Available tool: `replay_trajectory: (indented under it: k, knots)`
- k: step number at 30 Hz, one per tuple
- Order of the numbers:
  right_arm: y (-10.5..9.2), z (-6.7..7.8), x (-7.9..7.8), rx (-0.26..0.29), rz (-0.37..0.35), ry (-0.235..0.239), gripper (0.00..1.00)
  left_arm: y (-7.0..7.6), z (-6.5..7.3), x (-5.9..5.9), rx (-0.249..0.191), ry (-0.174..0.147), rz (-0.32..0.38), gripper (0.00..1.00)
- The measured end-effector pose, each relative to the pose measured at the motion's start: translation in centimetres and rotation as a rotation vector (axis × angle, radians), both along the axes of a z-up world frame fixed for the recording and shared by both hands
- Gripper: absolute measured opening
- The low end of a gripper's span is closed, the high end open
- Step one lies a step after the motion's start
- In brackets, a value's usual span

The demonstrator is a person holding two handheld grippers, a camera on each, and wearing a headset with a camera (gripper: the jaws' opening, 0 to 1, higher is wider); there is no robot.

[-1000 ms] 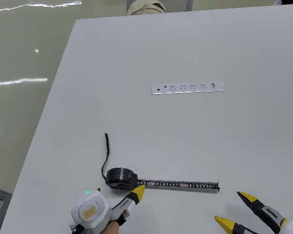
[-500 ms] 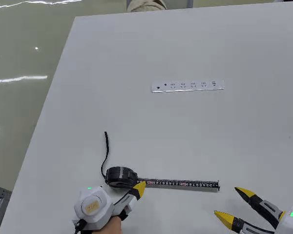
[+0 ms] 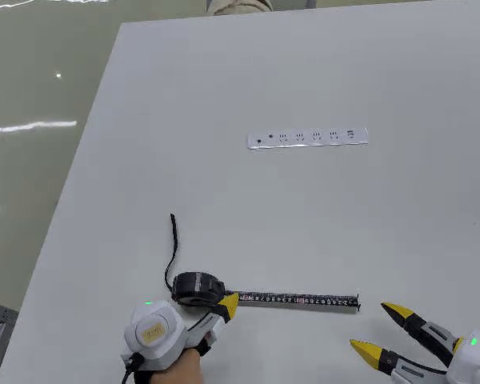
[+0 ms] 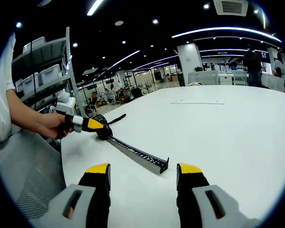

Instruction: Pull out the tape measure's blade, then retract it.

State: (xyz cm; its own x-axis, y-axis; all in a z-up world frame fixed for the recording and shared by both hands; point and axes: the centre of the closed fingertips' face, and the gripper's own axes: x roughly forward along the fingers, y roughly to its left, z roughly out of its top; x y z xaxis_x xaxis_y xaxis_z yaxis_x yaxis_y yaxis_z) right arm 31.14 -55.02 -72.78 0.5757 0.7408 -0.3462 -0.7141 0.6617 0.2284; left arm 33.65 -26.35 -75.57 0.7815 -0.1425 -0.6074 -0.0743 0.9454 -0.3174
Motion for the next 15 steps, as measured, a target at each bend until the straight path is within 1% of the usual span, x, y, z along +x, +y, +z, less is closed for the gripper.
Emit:
replay_trajectory:
  k: [7, 15]
  knots:
    - [-0.13, -0.07, 0.33, 0.000, -0.001, 0.004, 0.56, 0.12, -0.46, 0.20, 0.006, 0.007, -0.007, 0.84]
    - [-0.07, -0.28, 0.51, 0.000, 0.001, 0.009, 0.55, 0.16, -0.54, 0.47, 0.012, 0.008, -0.017, 0.81]
